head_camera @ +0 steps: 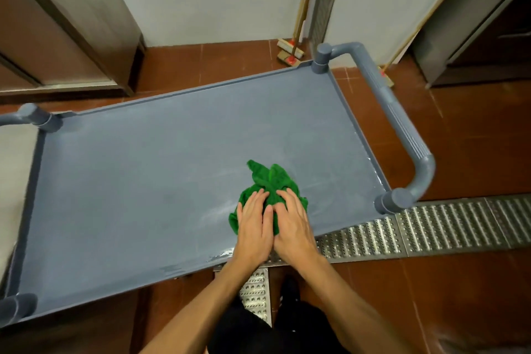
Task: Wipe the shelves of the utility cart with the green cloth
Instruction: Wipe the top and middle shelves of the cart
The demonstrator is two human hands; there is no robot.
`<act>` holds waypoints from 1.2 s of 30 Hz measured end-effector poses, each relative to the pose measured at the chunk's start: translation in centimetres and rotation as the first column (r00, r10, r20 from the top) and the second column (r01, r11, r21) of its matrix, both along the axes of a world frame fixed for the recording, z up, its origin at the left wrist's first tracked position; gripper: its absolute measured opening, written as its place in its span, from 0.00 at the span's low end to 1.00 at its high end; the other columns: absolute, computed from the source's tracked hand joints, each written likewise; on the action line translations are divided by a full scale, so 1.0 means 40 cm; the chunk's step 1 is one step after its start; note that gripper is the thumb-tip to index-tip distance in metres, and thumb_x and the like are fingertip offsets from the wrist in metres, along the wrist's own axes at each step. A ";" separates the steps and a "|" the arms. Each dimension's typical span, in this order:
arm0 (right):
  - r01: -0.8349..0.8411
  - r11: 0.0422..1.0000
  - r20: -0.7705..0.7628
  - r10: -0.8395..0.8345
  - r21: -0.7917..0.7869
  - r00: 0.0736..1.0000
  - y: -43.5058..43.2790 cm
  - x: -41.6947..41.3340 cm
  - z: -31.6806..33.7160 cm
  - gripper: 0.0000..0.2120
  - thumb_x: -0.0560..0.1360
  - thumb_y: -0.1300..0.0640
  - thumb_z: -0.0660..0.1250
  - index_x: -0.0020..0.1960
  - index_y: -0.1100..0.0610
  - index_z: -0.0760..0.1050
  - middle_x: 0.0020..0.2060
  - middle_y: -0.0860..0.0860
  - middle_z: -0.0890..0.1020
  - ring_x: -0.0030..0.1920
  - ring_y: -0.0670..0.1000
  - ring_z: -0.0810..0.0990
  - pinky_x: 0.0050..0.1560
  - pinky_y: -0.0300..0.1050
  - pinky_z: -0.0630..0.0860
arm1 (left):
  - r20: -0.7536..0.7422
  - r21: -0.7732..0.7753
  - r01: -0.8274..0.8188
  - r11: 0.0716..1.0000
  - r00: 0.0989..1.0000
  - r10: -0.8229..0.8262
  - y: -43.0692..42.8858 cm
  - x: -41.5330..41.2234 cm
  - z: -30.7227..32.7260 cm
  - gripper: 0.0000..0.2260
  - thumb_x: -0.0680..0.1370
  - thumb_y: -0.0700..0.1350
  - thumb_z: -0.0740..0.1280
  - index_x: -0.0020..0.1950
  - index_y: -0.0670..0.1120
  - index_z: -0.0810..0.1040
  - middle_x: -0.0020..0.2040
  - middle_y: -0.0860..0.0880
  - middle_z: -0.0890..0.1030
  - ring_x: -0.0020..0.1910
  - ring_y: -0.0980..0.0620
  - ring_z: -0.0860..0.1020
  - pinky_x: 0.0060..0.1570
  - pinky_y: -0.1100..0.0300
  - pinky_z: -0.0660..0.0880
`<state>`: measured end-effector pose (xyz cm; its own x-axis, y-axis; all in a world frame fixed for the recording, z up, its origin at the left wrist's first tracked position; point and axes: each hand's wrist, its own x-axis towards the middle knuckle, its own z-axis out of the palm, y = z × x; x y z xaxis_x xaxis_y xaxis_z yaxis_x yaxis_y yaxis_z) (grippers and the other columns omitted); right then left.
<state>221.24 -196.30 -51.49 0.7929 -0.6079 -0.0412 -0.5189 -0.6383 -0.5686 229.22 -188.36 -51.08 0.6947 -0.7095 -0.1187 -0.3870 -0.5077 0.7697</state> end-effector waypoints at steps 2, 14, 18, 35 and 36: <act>0.048 0.999 0.001 -0.048 0.006 0.999 -0.051 -0.037 0.007 0.13 0.70 0.55 0.69 0.53 0.57 0.74 0.71 0.55 0.68 0.76 0.56 0.59 0.74 0.55 0.61 | 0.027 -0.036 0.099 0.994 0.995 -0.098 -0.016 -0.005 0.001 0.23 0.84 0.54 0.50 0.75 0.48 0.68 0.77 0.51 0.67 0.78 0.57 0.60 0.78 0.57 0.51; 0.348 0.921 -0.160 -0.375 -0.174 0.913 -0.279 -0.124 0.003 0.36 0.71 0.47 0.61 0.77 0.51 0.57 0.76 0.63 0.56 0.74 0.65 0.57 0.73 0.66 0.54 | 0.475 0.322 -0.354 0.878 0.863 0.174 0.524 0.256 -0.028 0.23 0.83 0.53 0.50 0.68 0.42 0.73 0.71 0.39 0.72 0.72 0.38 0.68 0.70 0.38 0.62; 0.435 0.876 -0.178 -0.472 -0.209 0.864 -0.283 -0.043 -0.012 0.35 0.70 0.43 0.54 0.77 0.48 0.59 0.76 0.61 0.59 0.71 0.67 0.60 0.70 0.66 0.54 | 0.543 0.452 -0.547 0.705 0.796 0.268 0.754 0.334 -0.022 0.29 0.81 0.57 0.49 0.69 0.38 0.72 0.72 0.35 0.71 0.71 0.33 0.68 0.67 0.34 0.65; 0.203 0.968 0.043 -0.199 -0.145 0.979 0.075 0.328 -0.022 0.19 0.67 0.40 0.60 0.53 0.45 0.80 0.60 0.48 0.76 0.61 0.61 0.69 0.63 0.59 0.64 | 0.479 0.510 -0.500 0.700 0.841 0.252 0.836 0.364 -0.064 0.31 0.83 0.59 0.46 0.80 0.40 0.59 0.79 0.35 0.58 0.77 0.33 0.59 0.67 0.34 0.65; 0.130 0.984 0.051 -0.124 -0.125 0.991 0.159 0.344 -0.019 0.18 0.66 0.40 0.61 0.52 0.45 0.80 0.59 0.48 0.76 0.61 0.60 0.69 0.63 0.59 0.65 | 0.477 0.519 -0.498 0.695 0.843 0.249 0.836 0.363 -0.063 0.31 0.83 0.59 0.46 0.79 0.40 0.59 0.79 0.34 0.59 0.77 0.32 0.59 0.66 0.34 0.66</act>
